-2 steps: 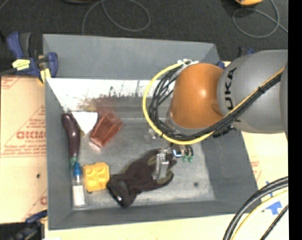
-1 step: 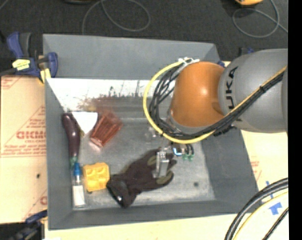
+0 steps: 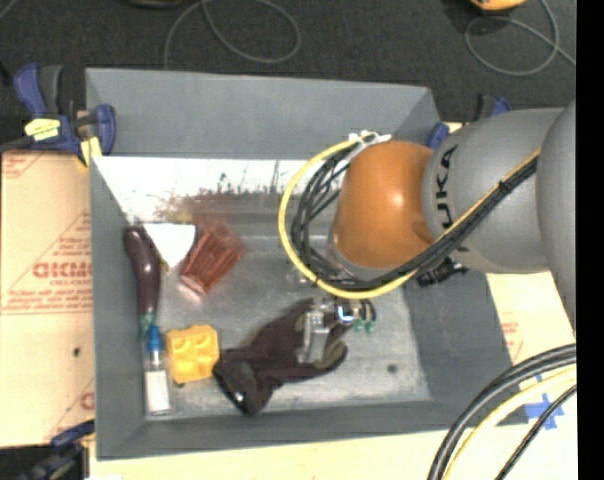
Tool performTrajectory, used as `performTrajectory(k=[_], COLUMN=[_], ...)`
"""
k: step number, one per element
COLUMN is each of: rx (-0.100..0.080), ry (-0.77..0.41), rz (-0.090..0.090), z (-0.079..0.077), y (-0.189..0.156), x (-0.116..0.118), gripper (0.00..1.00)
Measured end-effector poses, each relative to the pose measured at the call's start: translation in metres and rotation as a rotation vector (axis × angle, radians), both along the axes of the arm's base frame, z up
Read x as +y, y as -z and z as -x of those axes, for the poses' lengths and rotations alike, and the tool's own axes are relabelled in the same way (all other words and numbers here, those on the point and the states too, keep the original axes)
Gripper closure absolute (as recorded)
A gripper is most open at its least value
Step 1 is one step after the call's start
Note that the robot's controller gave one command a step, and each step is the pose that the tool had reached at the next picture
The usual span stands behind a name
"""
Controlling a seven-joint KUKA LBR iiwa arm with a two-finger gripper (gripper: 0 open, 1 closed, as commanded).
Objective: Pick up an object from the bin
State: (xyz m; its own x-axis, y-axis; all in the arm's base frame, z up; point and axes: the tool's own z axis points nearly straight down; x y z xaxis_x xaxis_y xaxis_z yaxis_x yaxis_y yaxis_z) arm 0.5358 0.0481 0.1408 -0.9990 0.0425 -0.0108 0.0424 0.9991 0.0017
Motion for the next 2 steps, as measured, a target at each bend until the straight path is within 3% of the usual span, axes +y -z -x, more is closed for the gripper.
performTrajectory(k=[1,2], rx=[0.007,0.007], ry=[-0.003,-0.002], rz=[0.0,0.0], z=[0.0072,0.0072], y=[0.0621,0.0621], x=[0.0045,0.0045], gripper=[1.0,1.0])
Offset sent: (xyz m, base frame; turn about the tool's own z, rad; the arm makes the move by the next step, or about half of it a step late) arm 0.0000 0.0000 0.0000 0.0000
